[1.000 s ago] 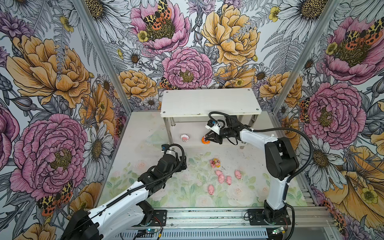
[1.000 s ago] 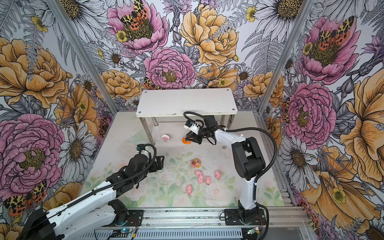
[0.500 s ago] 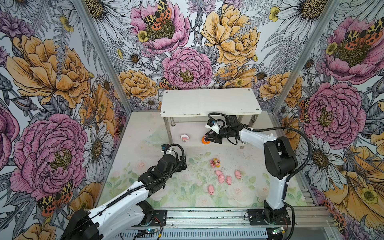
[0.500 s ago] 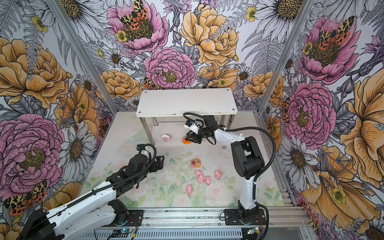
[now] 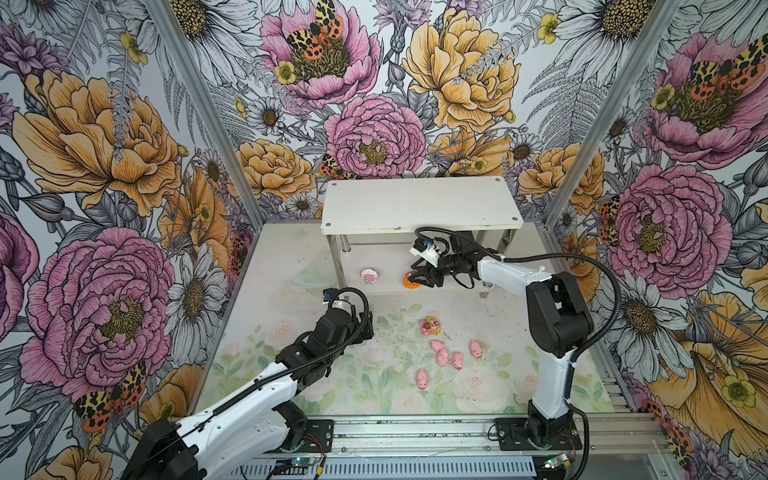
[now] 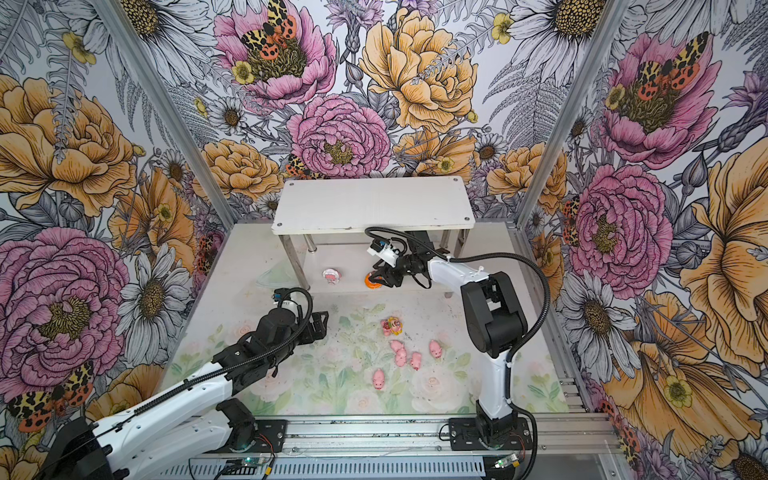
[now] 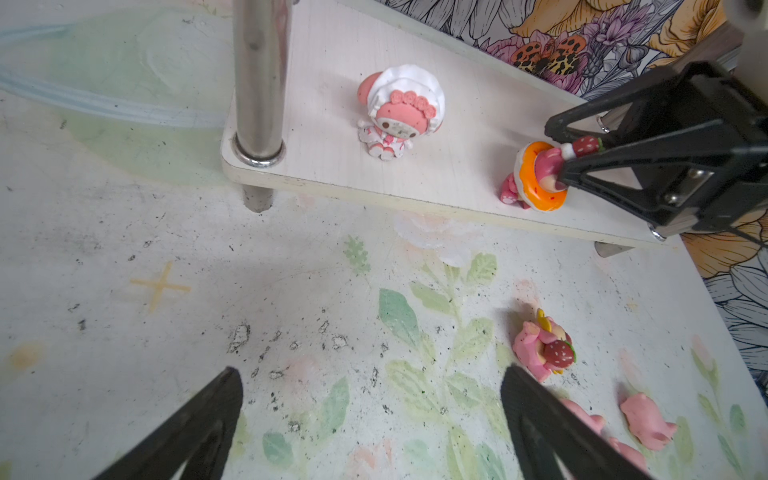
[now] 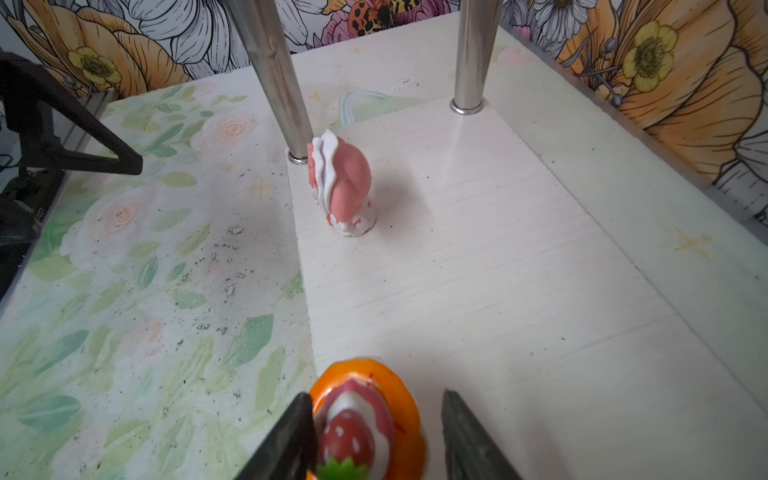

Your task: Place and organize the plastic toys onto the shelf

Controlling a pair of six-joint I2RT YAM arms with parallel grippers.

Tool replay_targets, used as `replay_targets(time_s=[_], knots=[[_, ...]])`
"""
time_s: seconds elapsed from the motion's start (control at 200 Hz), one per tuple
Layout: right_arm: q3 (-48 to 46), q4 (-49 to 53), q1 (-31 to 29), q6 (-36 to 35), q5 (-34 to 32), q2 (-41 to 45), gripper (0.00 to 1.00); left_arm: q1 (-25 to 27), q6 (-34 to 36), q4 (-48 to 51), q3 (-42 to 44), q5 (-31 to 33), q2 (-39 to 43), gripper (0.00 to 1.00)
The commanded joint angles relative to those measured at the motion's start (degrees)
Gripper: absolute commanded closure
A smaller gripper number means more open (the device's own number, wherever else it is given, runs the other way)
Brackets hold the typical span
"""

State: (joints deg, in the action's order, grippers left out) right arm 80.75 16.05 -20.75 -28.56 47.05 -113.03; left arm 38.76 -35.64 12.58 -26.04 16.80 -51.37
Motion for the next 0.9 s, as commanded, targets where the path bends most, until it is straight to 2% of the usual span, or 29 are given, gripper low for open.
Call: replay_targets(time_s=[0.0,0.415,0.635,0.896], knots=[[1.9,0.2,0.3,1.4,0.3,-1.3,0.44,-0.4,0.9,-1.1,-1.5,-1.2,0.3,0.01],[2.5,0.0,0.2,2.5,1.4,-1.7,0.45,-0.4,0.9,-1.4,-1.5,-1.3,0.1,0.01],[1.7,-0.2,0.2,2.6,1.8,-1.9,0.58,-0.4,0.8,-1.3,-1.6,-1.5,0.2,0.01],[-1.1,-3.0,0.3,2.8,2.1,-0.6,0.61,-0.4,1.0,-1.5,-1.6,-1.6,-0.1,0.01]])
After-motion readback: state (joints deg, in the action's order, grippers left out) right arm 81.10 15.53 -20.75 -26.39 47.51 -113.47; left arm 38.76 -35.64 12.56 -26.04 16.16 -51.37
